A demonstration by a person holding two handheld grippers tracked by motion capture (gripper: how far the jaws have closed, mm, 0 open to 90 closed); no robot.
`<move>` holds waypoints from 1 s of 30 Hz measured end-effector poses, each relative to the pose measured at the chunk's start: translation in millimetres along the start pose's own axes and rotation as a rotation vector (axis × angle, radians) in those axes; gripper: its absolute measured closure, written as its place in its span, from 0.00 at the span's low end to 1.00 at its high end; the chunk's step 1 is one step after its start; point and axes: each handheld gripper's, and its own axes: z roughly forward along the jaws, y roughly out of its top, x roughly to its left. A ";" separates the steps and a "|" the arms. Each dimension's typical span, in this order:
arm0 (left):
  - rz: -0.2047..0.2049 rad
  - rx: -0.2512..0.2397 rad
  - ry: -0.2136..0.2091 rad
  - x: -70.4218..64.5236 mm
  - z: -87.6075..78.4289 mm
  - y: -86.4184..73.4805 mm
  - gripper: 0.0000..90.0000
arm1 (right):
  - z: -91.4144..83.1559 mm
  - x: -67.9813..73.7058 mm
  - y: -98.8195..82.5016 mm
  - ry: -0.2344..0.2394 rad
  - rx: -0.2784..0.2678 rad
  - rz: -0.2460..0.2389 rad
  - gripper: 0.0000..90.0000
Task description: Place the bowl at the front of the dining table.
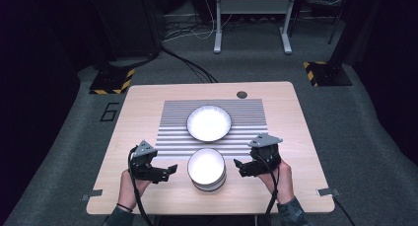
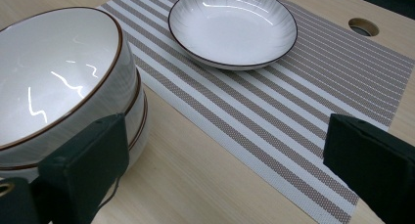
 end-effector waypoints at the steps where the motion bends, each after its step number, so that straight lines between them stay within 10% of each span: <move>1: 0.003 0.000 -0.007 -1.0 0.2 1.8 0.01 | 0.4 0.8 1.7 0.002 0.000 -0.003 0.03; 30: 0.105 0.039 -0.128 -32.3 35.4 39.3 0.01 | 38.6 37.8 34.0 0.122 0.096 -0.065 0.06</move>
